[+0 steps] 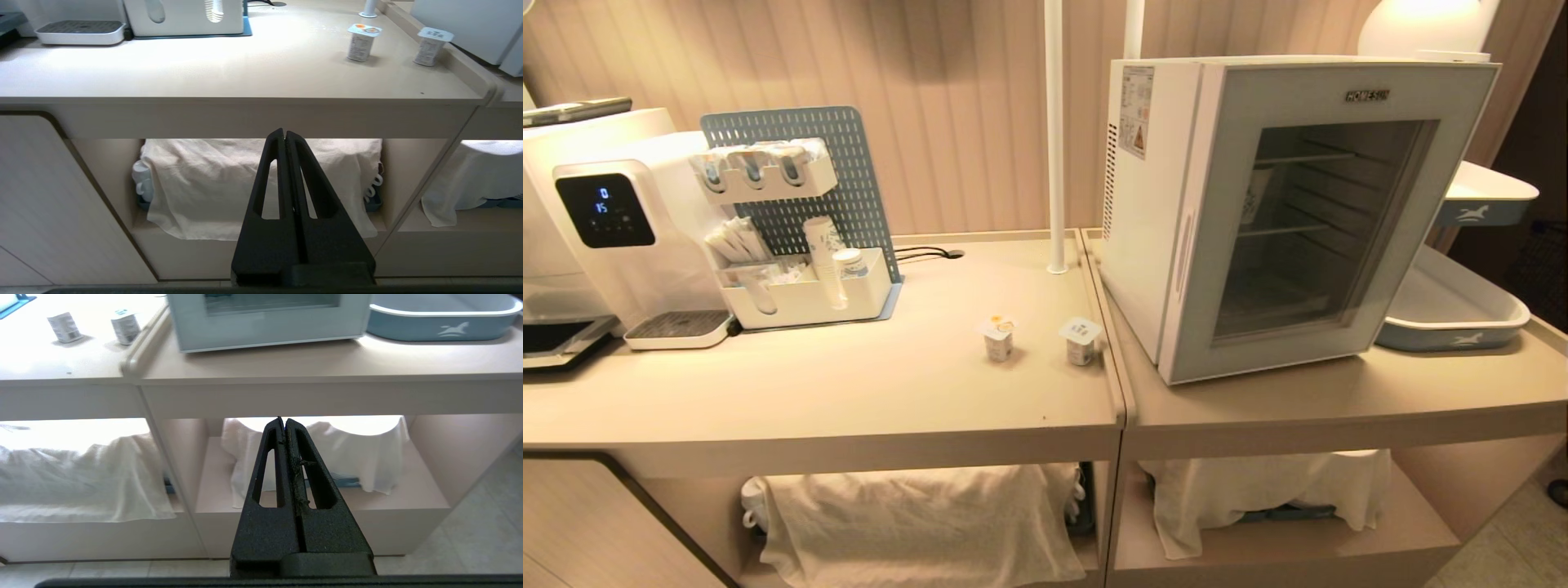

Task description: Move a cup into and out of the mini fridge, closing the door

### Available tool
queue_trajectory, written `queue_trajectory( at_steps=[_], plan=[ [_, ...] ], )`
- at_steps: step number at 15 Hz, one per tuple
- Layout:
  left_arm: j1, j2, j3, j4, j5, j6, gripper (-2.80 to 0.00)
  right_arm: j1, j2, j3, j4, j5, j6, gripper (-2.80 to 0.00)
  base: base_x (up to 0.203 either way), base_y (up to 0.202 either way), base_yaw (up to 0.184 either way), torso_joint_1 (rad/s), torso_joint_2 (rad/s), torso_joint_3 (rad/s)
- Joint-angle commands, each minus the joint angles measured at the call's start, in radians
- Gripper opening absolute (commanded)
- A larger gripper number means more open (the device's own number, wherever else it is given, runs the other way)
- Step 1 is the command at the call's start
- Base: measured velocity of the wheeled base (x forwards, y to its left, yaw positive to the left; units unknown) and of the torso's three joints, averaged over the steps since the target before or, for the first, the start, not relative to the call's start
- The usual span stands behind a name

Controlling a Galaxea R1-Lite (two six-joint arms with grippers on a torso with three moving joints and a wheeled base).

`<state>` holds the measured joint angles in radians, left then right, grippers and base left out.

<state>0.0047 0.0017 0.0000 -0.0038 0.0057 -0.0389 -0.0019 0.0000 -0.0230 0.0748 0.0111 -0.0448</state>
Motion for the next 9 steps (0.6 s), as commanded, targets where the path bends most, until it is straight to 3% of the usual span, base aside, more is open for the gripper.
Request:
queue_trajectory(
  at_steps=[1,4,9],
  plan=[
    [0.0,0.0,0.002,-0.001,0.0,-0.001,-2.8,-0.001,0.001,0.0,0.0,0.0,-0.001,-2.8,0.0,0.19,0.006,0.0,0.01,0.0],
    [0.0,0.0,0.002,-0.001,0.0,-0.001,-2.8,-0.001,0.002,0.0,0.0,-0.002,0.002,-2.8,0.0,0.133,0.0,0.0,0.0,0.002],
    [0.0,0.0,0.002,-0.001,0.0,-0.001,-2.8,-0.001,0.002,0.0,0.0,-0.002,0.008,-2.8,0.0,0.0,0.0,0.0,0.0,0.0]
  ],
)
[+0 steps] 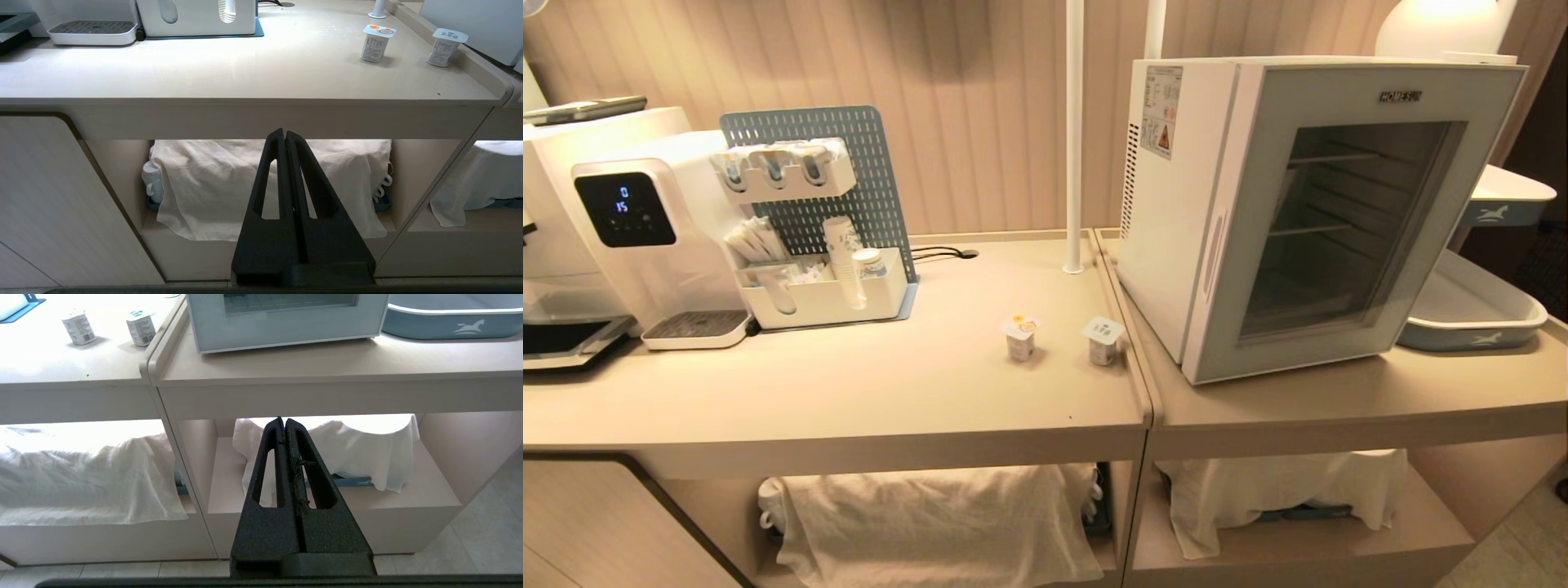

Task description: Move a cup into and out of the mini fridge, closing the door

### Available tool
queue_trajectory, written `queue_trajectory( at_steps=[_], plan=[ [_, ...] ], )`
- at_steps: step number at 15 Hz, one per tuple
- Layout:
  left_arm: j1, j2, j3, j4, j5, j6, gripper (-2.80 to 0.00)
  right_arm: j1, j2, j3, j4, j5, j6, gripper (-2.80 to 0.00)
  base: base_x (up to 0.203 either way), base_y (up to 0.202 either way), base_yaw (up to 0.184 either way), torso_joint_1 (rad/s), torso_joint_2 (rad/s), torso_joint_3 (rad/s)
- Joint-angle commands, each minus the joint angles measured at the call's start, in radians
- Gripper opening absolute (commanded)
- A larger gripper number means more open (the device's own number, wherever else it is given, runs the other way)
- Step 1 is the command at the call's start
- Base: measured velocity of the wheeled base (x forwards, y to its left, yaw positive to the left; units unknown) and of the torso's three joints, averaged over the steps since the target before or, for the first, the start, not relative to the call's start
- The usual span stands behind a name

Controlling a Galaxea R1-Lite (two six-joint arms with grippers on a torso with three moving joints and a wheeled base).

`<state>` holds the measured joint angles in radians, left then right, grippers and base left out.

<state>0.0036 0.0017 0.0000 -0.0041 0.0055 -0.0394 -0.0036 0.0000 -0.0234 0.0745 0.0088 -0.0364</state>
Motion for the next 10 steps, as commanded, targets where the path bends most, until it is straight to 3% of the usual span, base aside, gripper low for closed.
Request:
queue_trajectory(
  at_steps=[1,10],
  plan=[
    [0.001,0.0,0.002,-0.001,0.001,-0.001,-2.8,0.001,0.002,0.0,0.001,0.0,0.0,-2.8,0.0,0.0,0.0,0.0,0.0,0.0],
    [0.001,0.0,0.002,-0.001,0.001,0.001,-2.8,0.001,0.002,-0.001,0.0,-0.003,0.035,-2.8,0.0,0.0,0.0,0.0,0.0,0.0]
  ],
)
